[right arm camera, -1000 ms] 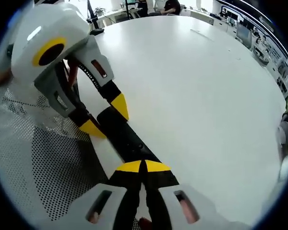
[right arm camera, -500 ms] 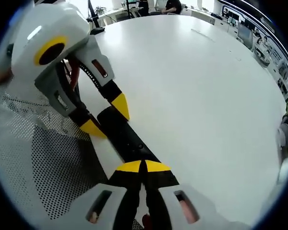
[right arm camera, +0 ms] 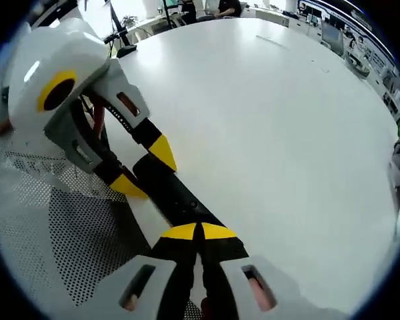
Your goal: Press the specified remote control buttons in sequence, fully releasing each button before pressing the next.
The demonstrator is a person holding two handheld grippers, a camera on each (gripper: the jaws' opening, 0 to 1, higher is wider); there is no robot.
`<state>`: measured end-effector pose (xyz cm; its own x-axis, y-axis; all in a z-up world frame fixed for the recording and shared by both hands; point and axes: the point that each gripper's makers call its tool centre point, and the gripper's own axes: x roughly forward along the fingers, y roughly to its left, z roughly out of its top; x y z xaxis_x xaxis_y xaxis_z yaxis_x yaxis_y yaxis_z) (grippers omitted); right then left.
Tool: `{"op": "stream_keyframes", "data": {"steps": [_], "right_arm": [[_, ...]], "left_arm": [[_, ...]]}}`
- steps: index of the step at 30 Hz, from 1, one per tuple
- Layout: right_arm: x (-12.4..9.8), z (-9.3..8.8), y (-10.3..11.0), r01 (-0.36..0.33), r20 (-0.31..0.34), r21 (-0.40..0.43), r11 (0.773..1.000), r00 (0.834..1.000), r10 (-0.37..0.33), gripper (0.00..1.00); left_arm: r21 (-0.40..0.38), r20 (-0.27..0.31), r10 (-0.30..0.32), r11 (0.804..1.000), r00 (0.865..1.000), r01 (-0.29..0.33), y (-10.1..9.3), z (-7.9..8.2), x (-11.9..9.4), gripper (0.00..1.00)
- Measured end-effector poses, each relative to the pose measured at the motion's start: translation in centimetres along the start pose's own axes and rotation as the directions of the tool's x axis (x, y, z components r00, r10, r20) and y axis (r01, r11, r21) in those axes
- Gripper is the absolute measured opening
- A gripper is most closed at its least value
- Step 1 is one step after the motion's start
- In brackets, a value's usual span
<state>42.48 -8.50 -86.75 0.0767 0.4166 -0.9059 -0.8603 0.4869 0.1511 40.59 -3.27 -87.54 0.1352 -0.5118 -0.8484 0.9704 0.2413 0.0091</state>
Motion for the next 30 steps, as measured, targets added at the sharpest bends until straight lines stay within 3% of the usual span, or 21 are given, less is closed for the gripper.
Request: {"op": "stream_keyframes", "data": {"steps": [7,13,30], "right_arm": [[-0.1,0.1,-0.3,0.011,0.003,0.009,1.000,1.000,-0.011,0.00],[-0.3,0.8,0.1,-0.013,0.044,0.020,1.000,0.999,0.012,0.00],[0.3,0.2,0.4,-0.011,0.005,-0.003,1.000,1.000,0.011,0.00]], "left_arm": [[0.001,0.002,-0.007,1.000,1.000,0.007,-0.1,0.2,0.1,0.24],[0.020,0.004,-0.016,1.000,1.000,0.016,-0.4,0.5,0.3,0.24],[0.033,0.011,-0.038,0.999,0.999,0.037,-1.3,1.2,0.7,0.24]]}}
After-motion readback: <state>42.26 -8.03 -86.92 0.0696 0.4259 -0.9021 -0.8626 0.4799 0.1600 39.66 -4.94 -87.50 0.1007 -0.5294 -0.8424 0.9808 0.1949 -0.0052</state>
